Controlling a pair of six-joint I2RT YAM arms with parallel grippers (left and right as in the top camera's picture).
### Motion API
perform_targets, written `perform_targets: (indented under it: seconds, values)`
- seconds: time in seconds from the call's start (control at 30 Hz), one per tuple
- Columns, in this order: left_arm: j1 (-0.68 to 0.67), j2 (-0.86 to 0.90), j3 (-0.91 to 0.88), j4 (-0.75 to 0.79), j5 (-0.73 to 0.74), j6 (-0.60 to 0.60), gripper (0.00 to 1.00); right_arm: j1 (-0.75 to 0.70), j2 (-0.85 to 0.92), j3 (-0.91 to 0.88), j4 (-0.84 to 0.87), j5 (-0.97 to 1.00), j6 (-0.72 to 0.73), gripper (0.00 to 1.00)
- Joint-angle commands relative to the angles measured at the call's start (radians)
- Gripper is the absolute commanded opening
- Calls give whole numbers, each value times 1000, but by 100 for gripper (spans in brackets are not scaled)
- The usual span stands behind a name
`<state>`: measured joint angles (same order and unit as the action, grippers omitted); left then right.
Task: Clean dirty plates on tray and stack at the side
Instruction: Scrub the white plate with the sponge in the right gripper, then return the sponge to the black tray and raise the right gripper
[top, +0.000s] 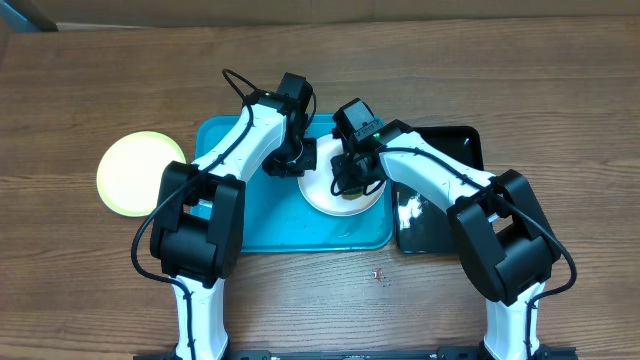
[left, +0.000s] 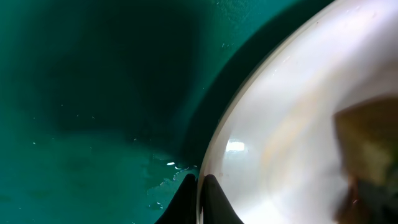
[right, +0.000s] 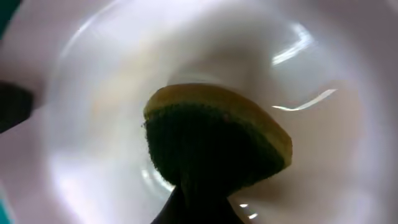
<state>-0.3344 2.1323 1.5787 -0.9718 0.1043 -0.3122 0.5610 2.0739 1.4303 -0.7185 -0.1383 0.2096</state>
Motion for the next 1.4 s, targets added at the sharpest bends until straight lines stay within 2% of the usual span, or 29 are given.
perform_targets:
  seconds: [0.0, 0.17, 0.37, 0.53, 0.6, 0.73, 0.97, 1.07, 1.13, 1.17, 1.27, 1.37]
  values:
    - [-6, 13, -7, 1, -4, -2, 4, -21, 5, 43, -19, -159, 7, 4]
    - [-6, 13, -7, 0, -5, -2, 4, -100, -71, 147, -83, -276, 2, 4]
    - [-6, 13, -7, 1, -8, -2, 6, -233, -192, 177, -230, -276, -41, 4]
    - [-6, 13, -7, 2, -8, -2, 16, -332, -209, 159, -409, -78, -47, 4]
    - [-6, 13, -7, 3, -8, -2, 24, -355, -209, 120, -438, 5, -46, 4]
    - [-6, 13, -7, 13, -8, -2, 30, -377, -209, 13, -396, 80, -21, 4]
    - [-5, 13, -7, 19, -12, 2, 31, -379, -209, -175, -196, 119, 7, 5]
    - [-6, 13, -7, 21, -35, 2, 25, -379, -209, -192, -167, 119, 7, 25]
    - [-6, 13, -7, 21, -59, 2, 16, -380, -209, -182, -174, 119, 5, 45]
    - [-4, 13, -7, 20, -72, 2, 15, -384, -209, -164, -192, 119, 0, 57]
    - [6, 13, -7, 20, -93, 2, 12, -409, -209, -70, -279, 119, -2, 72]
    - [16, 13, -7, 8, -94, 7, 11, -461, -209, 42, -360, 119, -4, 75]
